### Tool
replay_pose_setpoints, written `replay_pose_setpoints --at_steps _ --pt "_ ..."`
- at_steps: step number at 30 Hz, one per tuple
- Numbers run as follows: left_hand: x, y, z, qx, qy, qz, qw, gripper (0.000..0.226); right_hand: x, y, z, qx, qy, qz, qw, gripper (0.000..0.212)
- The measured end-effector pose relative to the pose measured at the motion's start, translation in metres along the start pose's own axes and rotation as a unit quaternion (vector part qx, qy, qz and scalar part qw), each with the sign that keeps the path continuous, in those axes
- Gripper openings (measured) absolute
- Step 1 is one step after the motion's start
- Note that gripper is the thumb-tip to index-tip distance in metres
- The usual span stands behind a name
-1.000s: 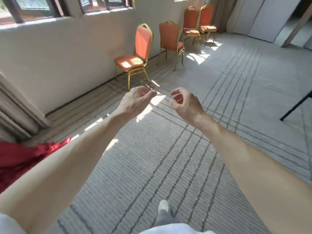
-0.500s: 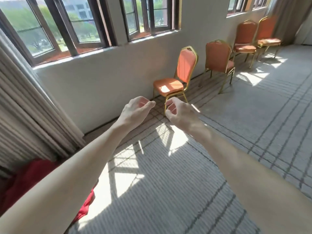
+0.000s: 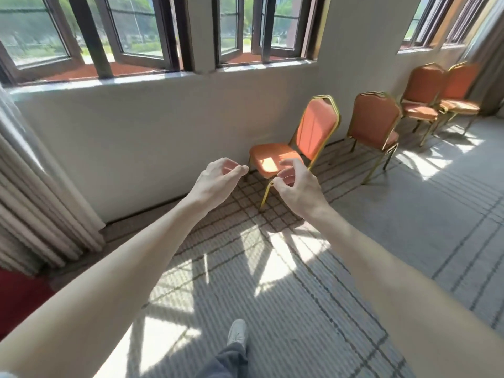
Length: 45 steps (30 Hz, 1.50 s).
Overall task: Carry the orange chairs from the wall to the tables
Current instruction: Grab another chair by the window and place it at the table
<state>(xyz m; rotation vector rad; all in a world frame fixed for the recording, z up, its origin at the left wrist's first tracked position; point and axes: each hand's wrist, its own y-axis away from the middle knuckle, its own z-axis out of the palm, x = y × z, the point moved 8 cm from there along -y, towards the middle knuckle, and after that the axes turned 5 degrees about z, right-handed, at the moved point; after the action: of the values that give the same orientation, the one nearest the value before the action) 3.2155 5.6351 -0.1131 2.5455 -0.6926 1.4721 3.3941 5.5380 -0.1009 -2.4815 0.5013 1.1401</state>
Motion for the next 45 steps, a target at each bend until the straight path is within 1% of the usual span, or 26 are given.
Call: replay_pose_setpoints --at_steps 3,8,11,16,19,21,24,25,28,32,34,39,41,43,45 --pt "0.011 -0.086 0.03 -0.02 0.013 0.014 1.0 0.03 0.015 -0.075 -0.028 0.027 0.035 -0.009 0.999 0.029" --pt "0.068 -0.223 0.078 -0.038 0.036 0.063 0.997 0.033 0.051 -0.196 -0.082 0.036 0.088 0.034 0.995 0.036" --pt "0.098 -0.278 0.105 -0.049 0.04 0.085 0.994 0.033 0.069 -0.243 -0.109 0.048 0.082 0.051 0.994 0.038" --pt "0.135 -0.377 0.175 -0.08 0.012 0.11 0.991 0.033 0.124 -0.332 -0.159 0.091 0.058 0.072 0.991 0.032" --pt "0.153 -0.43 0.221 -0.098 -0.01 0.119 0.988 0.036 0.164 -0.379 -0.186 0.099 0.047 0.076 0.991 0.032" --pt "0.174 -0.473 0.259 -0.118 -0.026 0.139 0.983 0.033 0.197 -0.419 -0.211 0.108 0.034 0.077 0.991 0.032" --pt "0.207 -0.538 0.305 -0.127 -0.047 0.165 0.977 0.022 0.237 -0.474 -0.247 0.115 0.02 0.072 0.99 0.033" --pt "0.219 -0.566 0.328 -0.123 -0.045 0.161 0.978 0.022 0.256 -0.497 -0.266 0.116 0.017 0.075 0.99 0.034" --pt "0.24 -0.635 0.385 -0.122 -0.045 0.131 0.983 0.034 0.303 -0.552 -0.31 0.108 0.025 0.091 0.99 0.034" --pt "0.25 -0.698 0.447 -0.098 -0.019 0.101 0.99 0.038 0.359 -0.604 -0.352 0.095 0.039 0.111 0.988 0.033" --pt "0.248 -0.724 0.48 -0.105 -0.021 0.086 0.99 0.039 0.39 -0.627 -0.366 0.086 0.045 0.128 0.987 0.033" --pt "0.233 -0.794 0.553 -0.132 -0.043 0.062 0.988 0.035 0.463 -0.69 -0.381 0.081 0.05 0.154 0.983 0.032" --pt "0.224 -0.827 0.582 -0.144 -0.046 0.057 0.987 0.031 0.494 -0.721 -0.378 0.065 0.063 0.165 0.982 0.032" --pt "0.215 -0.864 0.607 -0.139 -0.042 0.047 0.988 0.028 0.519 -0.756 -0.374 0.04 0.087 0.16 0.983 0.032" --pt "0.206 -0.905 0.632 -0.135 -0.035 0.04 0.989 0.03 0.54 -0.795 -0.37 0.008 0.119 0.153 0.981 0.034"
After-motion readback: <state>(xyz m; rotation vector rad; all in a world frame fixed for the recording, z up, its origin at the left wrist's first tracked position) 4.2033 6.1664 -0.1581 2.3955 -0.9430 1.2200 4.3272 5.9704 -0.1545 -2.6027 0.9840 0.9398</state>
